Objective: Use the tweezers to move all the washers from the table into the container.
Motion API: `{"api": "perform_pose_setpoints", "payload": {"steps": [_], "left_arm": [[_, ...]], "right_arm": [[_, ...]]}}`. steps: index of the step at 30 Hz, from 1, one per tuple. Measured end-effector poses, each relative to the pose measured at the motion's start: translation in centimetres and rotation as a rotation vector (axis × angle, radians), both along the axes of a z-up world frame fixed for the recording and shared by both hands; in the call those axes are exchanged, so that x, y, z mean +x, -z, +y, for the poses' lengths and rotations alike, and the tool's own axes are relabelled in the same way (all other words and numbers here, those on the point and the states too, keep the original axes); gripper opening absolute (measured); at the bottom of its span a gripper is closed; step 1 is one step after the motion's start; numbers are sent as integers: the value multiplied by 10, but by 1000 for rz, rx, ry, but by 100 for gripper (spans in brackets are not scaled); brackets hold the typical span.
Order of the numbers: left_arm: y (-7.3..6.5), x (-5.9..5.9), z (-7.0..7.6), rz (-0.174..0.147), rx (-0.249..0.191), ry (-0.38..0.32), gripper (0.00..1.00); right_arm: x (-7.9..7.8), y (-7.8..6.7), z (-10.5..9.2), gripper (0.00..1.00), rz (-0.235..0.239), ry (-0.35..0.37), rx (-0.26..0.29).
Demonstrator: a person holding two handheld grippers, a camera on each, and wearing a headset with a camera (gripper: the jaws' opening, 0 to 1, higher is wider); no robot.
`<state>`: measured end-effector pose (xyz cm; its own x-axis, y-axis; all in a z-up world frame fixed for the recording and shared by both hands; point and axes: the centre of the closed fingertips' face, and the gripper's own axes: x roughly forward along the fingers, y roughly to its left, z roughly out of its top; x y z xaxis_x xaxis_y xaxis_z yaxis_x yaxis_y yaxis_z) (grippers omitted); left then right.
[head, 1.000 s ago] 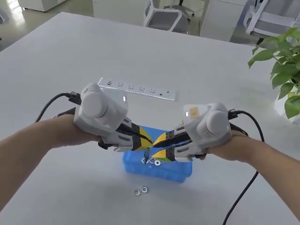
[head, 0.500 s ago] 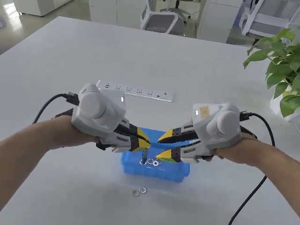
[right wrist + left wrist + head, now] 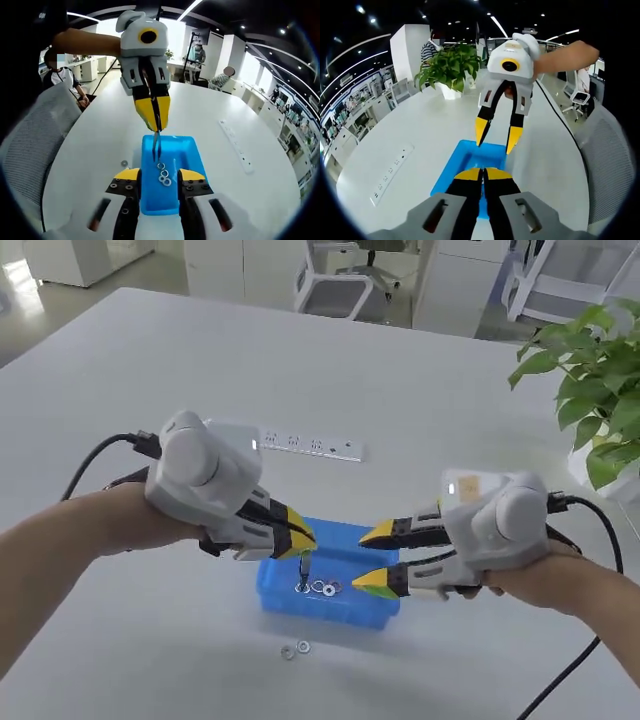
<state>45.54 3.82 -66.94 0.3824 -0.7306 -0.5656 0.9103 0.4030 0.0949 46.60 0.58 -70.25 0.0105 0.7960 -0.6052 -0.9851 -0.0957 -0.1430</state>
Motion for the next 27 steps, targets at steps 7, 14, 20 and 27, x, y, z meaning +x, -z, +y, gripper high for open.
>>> {"api": "perform_pose_setpoints", "payload": {"steps": [7, 14, 20, 27], "left_arm": [[-8, -1, 3, -4, 0, -5, 5], [-14, -6, 4, -6, 1, -4, 5], [-18, -10, 4, -10, 0, -5, 5], [-24, -18, 7, -13, 4, -10, 5]], "right_arm": [[-5, -3, -15, 32, -1, 42, 7], [-10, -3, -28, 35, -1, 77, 7], [-18, 0, -36, 41, 3, 98, 7], [-27, 5, -45, 49, 25, 139, -4]]}}
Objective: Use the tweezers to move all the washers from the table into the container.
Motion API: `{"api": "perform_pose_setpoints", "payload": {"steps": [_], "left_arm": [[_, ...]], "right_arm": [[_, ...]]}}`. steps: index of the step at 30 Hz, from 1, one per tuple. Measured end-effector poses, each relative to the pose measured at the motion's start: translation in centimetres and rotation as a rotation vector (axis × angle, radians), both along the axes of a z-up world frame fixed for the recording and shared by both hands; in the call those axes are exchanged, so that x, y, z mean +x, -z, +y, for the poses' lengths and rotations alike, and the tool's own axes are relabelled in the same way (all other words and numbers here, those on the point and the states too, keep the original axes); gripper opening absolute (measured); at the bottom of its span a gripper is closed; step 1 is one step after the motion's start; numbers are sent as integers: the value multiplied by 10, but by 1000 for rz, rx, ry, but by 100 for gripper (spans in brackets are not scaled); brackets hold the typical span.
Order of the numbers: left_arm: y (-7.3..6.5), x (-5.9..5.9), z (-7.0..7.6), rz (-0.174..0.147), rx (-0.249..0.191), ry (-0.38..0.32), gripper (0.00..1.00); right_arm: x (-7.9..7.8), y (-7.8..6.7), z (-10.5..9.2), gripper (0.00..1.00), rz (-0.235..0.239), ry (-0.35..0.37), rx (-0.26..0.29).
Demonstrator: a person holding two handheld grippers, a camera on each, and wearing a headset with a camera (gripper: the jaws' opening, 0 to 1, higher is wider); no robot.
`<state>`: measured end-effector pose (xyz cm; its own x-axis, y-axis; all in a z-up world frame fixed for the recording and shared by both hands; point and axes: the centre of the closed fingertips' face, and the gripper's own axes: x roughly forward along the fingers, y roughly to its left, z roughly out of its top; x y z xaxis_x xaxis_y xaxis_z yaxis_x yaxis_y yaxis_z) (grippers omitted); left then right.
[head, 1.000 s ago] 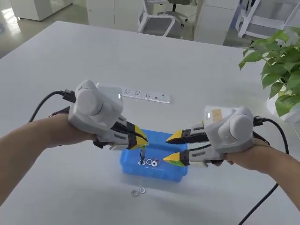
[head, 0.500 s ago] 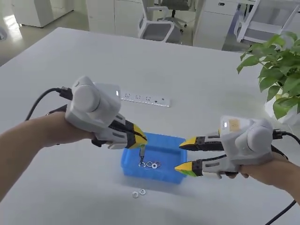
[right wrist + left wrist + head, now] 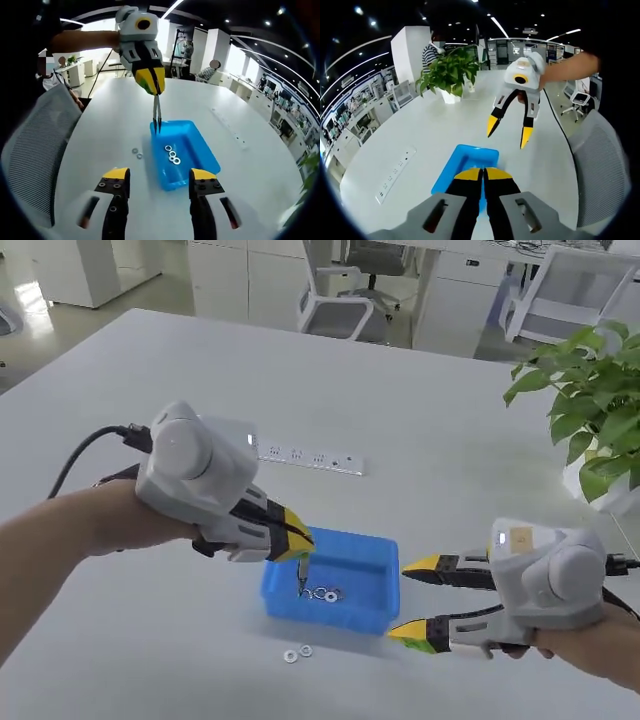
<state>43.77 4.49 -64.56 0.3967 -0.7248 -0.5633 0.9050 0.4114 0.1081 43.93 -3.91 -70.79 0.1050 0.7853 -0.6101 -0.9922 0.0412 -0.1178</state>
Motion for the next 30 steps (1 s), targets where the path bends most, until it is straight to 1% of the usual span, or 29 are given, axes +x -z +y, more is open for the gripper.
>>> {"api": "perform_pose_setpoints", "payload": {"steps": [3, 6, 8, 13, 16, 20, 25, 30], "left_arm": [[-4, -3, 1, -5, -2, -4, 5], [-6, -6, 1, -6, 2, -8, 5], [-7, -9, 1, -3, 3, -7, 5], [-8, -16, 1, -6, 10, -2, 5], [-8, -19, 1, -2, 6, 1, 5], [-4, -26, 1, 5, 8, 8, 5], [5, -34, -1, 18, 6, 13, 5], [13, -40, -4, 29, 1, 24, 5]], "right_arm": [[-3, 2, -3, 50, 5, 13, -1], [-6, 4, -5, 55, 16, 30, -5], [-7, 5, -7, 57, 19, 45, -7], [-8, 5, -9, 67, 33, 90, -6], [-10, 5, -9, 69, 33, 102, -7], [-12, 7, -10, 73, 47, 125, -9], [-15, 7, -10, 78, 63, 153, -2], [-16, 8, -11, 87, 70, 180, 4]]}}
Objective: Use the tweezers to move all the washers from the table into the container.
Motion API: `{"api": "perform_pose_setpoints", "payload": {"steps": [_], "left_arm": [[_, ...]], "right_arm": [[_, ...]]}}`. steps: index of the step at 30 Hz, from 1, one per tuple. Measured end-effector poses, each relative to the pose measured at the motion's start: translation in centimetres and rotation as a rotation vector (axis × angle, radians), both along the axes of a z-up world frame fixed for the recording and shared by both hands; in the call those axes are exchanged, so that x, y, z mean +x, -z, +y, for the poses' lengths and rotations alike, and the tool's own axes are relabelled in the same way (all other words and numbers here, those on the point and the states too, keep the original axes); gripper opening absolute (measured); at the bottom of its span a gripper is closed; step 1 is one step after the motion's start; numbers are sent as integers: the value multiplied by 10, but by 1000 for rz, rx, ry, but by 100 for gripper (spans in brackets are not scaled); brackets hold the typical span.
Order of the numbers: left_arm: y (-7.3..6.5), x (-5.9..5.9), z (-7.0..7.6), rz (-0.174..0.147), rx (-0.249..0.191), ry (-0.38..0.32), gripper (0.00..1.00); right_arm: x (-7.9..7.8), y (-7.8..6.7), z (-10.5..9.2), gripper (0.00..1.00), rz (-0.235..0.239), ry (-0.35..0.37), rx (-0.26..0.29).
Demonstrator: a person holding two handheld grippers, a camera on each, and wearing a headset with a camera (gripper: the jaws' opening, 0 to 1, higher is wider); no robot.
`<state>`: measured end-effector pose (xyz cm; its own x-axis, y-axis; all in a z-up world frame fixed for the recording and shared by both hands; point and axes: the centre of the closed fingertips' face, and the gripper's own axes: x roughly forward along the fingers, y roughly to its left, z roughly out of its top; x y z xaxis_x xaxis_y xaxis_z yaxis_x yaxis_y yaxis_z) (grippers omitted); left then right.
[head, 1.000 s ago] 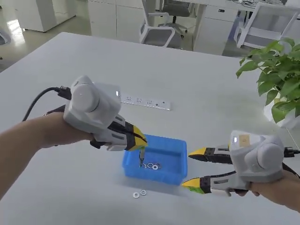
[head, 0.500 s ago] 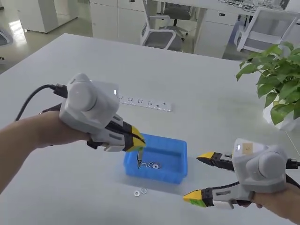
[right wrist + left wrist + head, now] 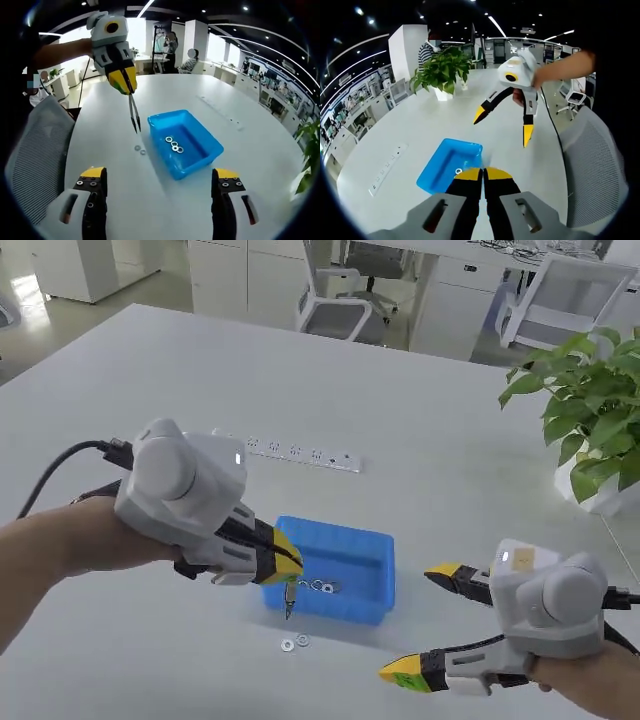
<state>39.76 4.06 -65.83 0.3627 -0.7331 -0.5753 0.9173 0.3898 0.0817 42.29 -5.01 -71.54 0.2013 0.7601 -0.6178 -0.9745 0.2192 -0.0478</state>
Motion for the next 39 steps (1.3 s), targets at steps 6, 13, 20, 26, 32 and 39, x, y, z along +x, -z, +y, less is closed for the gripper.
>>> {"api": "perform_pose_setpoints", "payload": {"steps": [6, 13, 20, 26, 32, 39], "left_arm": [[9, -5, -5, 14, -2, 7, 5], [16, -7, -9, 25, -4, 15, 5], [22, -8, -13, 37, -1, 19, 5], [28, -4, -13, 42, 5, 16, 5], [35, -3, -11, 53, 8, 13, 5], [41, -3, -9, 58, 9, 13, 5]], "right_arm": [[-3, 0, -1, 95, 19, 29, 20], [-6, 2, -3, 100, 28, 42, 21], [-7, 5, -4, 100, 33, 46, 20], [-10, 9, -5, 100, 33, 39, 14], [-10, 12, -6, 100, 39, 42, 6], [-12, 14, -5, 99, 44, 36, 3]]}}
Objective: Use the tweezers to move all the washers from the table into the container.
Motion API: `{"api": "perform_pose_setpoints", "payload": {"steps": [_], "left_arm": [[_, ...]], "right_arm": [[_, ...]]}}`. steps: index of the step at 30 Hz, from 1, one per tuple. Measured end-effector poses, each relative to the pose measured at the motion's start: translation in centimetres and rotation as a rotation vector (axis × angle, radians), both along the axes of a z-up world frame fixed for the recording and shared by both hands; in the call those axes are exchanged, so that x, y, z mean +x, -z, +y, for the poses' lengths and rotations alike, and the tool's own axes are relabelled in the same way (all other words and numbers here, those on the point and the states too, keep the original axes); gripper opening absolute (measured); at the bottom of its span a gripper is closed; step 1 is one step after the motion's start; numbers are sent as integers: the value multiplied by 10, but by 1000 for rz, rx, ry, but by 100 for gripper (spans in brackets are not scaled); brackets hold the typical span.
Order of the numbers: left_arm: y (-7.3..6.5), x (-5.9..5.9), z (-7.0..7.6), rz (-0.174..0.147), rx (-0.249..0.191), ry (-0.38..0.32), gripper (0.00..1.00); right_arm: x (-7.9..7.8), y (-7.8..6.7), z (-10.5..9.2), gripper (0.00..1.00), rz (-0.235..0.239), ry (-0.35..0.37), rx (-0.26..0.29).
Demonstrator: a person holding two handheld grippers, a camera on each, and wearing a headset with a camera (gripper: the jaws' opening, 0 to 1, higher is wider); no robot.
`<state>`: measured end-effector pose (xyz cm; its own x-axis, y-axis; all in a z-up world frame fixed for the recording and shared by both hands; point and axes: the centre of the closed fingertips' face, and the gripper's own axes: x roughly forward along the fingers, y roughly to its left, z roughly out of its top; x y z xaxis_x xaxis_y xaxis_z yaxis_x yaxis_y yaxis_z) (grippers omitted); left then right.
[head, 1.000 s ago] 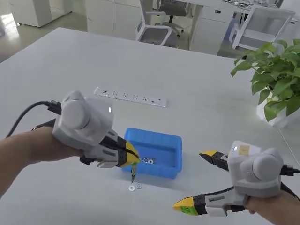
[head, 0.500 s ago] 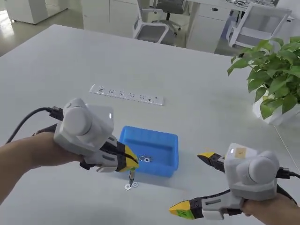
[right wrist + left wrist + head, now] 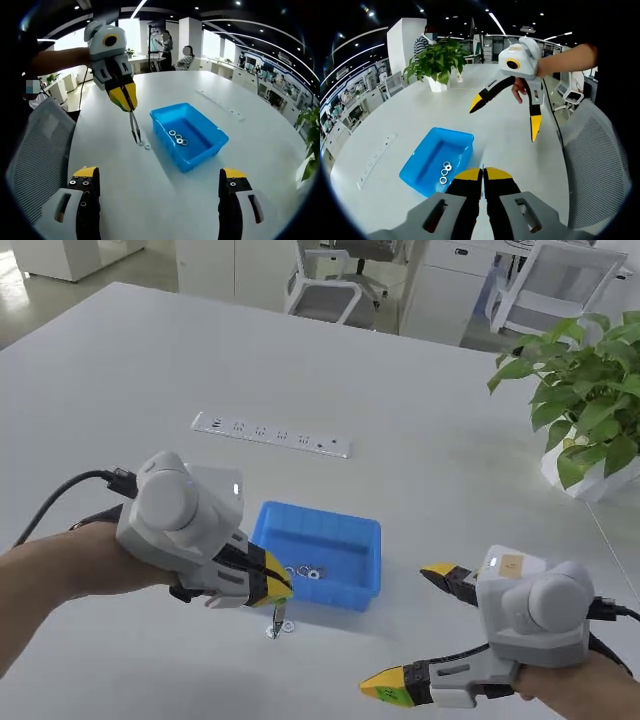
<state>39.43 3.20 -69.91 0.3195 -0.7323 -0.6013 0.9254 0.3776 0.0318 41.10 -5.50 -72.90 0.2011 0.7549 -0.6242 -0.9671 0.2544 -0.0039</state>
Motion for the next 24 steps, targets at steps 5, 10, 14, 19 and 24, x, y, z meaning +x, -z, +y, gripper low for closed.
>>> {"api": "perform_pose_setpoints", "payload": {"steps": [5, 10, 14, 19, 24], "left_arm": [[4, 0, 3, 1, 3, -2, 5], [3, 0, 4, 1, -9, -4, 5], [1, 1, 2, -3, -12, 2, 5], [6, 3, 2, 6, -3, 7, 5], [5, 2, 2, 11, -15, 2, 5]], "right_arm": [[-3, 3, 2, 98, 4, -15, -13], [-4, 4, 4, 98, 6, -20, -13], [-3, 3, 4, 98, 5, -20, -14], [-3, 4, 3, 98, 8, -19, -17], [-5, 5, 2, 97, 9, -23, -20]]}}
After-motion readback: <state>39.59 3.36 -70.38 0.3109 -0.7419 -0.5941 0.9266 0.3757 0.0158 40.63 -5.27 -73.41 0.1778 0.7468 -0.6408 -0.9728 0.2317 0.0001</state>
